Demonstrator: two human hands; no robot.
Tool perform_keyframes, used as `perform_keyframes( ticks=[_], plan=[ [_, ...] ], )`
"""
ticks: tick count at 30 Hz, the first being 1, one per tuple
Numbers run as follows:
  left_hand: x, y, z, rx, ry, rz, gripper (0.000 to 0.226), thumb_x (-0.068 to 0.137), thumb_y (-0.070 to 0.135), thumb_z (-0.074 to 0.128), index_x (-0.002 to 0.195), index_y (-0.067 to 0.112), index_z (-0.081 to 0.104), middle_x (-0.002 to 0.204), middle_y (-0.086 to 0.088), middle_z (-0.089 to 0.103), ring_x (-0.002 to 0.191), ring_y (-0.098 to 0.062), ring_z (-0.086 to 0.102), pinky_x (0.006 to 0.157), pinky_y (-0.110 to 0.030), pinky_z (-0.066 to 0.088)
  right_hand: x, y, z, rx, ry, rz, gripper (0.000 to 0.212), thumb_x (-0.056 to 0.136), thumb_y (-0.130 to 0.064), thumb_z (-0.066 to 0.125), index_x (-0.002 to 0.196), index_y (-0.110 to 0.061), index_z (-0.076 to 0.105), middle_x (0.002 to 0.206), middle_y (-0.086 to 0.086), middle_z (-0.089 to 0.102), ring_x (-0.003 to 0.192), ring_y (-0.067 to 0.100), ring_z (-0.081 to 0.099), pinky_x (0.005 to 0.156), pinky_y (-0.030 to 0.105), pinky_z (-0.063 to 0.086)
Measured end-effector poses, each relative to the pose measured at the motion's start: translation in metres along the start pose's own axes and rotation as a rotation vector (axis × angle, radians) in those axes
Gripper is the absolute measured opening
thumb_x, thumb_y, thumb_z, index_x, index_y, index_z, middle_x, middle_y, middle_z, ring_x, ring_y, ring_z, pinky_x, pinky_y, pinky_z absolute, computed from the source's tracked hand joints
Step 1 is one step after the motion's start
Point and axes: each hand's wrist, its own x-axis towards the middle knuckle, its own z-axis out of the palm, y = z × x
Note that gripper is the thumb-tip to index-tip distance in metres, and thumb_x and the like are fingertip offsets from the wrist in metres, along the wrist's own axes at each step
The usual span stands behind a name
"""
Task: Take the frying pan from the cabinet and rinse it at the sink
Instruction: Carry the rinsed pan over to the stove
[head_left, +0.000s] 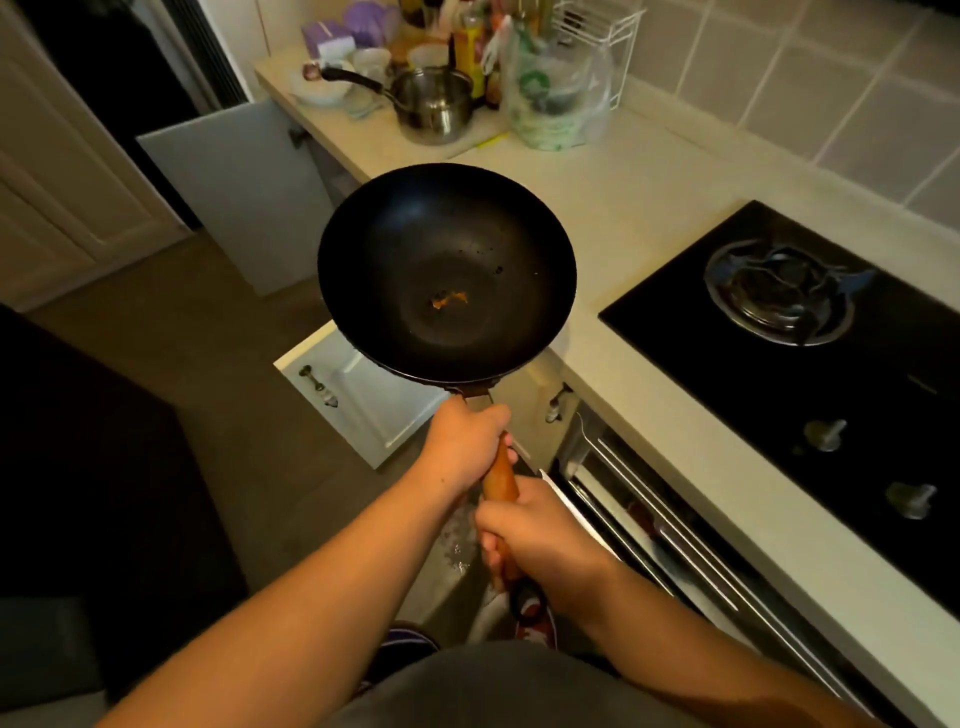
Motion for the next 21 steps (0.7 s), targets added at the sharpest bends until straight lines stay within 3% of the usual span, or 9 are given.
perform_keyframes(
  ticks=[3, 9, 16, 21],
  plan=[
    [0.025, 0.021, -0.011, 0.010, 0.001, 0.015, 0.016, 0.085, 0.006, 0.055, 0.068, 0.007, 0.056, 0.049, -0.004, 0.057, 0.038, -0.015, 0.059, 0.041, -0.023, 0.050, 0.028, -0.020, 0.003, -0.031, 0.009, -0.024, 0.019, 0.083, 0.005, 0.045, 0.071, -0.008, 0.052, 0.050, 0.004, 0.048, 0.039, 0.013, 0.047, 0.040, 0.024, 0.041],
    [0.088, 0.051, -0.044, 0.104, -0.061, 0.078, 0.017, 0.085, 0.008, 0.055, 0.068, 0.010, 0.057, 0.048, -0.001, 0.059, 0.040, -0.015, 0.061, 0.042, -0.024, 0.051, 0.093, -0.049, 0.029, 0.034, 0.120, -0.029, 0.010, 0.086, -0.006, 0.056, 0.077, -0.010, 0.058, 0.048, -0.001, 0.054, 0.040, 0.013, 0.052, 0.040, 0.024, 0.046],
    [0.165, 0.085, -0.094, 0.331, -0.278, 0.093, 0.016, 0.084, 0.021, 0.059, 0.079, 0.008, 0.066, 0.053, 0.001, 0.064, 0.048, -0.010, 0.067, 0.046, -0.022, 0.050, 0.156, -0.093, 0.088, 0.206, 0.295, -0.070, 0.009, 0.084, -0.004, 0.053, 0.078, -0.009, 0.058, 0.049, -0.002, 0.056, 0.039, 0.012, 0.053, 0.040, 0.025, 0.049],
    [0.195, 0.112, -0.107, 0.419, -0.511, 0.172, 0.019, 0.084, 0.017, 0.056, 0.068, 0.009, 0.063, 0.049, 0.002, 0.061, 0.045, -0.007, 0.064, 0.039, -0.016, 0.047, 0.187, -0.120, 0.112, 0.303, 0.439, -0.047, 0.017, 0.082, -0.010, 0.054, 0.066, -0.011, 0.060, 0.048, 0.000, 0.056, 0.040, 0.014, 0.054, 0.043, 0.026, 0.050]
  ],
)
